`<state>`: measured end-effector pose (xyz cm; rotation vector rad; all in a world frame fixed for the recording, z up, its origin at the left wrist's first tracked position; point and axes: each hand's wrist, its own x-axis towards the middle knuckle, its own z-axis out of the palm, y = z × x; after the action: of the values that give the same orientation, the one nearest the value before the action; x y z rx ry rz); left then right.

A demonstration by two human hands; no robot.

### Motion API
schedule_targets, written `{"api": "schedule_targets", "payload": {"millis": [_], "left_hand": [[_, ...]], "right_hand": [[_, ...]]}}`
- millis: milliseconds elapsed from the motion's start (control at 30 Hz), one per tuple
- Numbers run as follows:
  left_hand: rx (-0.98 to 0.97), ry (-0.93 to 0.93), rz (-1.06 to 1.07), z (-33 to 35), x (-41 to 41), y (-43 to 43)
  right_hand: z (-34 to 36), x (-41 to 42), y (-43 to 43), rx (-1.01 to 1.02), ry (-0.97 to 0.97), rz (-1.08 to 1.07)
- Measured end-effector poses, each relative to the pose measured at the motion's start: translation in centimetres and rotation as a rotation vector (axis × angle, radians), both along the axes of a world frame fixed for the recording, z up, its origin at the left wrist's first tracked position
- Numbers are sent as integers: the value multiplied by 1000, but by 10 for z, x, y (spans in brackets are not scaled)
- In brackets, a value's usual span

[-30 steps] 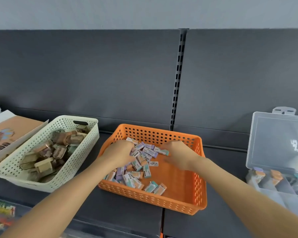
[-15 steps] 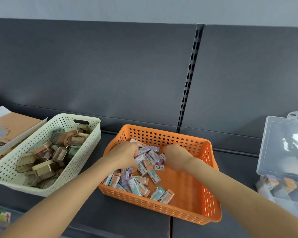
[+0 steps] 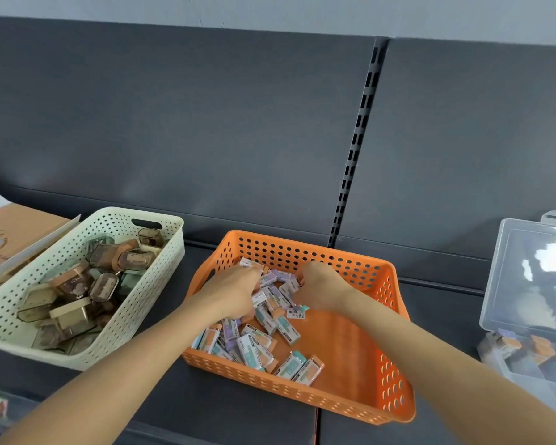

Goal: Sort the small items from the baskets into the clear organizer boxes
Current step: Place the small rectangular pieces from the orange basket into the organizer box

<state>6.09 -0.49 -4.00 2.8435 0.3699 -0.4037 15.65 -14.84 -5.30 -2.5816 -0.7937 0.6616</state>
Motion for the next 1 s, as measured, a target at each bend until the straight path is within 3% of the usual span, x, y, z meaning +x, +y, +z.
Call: {"api": "schedule_targets", "payload": {"millis": [400, 833, 1000], "left_hand": [[-295, -356, 100, 11, -21, 3], [-402, -427, 103, 4, -19, -13], [-400, -441, 122, 5, -22, -20]], "right_hand": [[-8, -10, 9, -105, -49, 55], [3, -9, -19, -152, 16, 30], [0, -7, -30, -68, 127, -18]]}}
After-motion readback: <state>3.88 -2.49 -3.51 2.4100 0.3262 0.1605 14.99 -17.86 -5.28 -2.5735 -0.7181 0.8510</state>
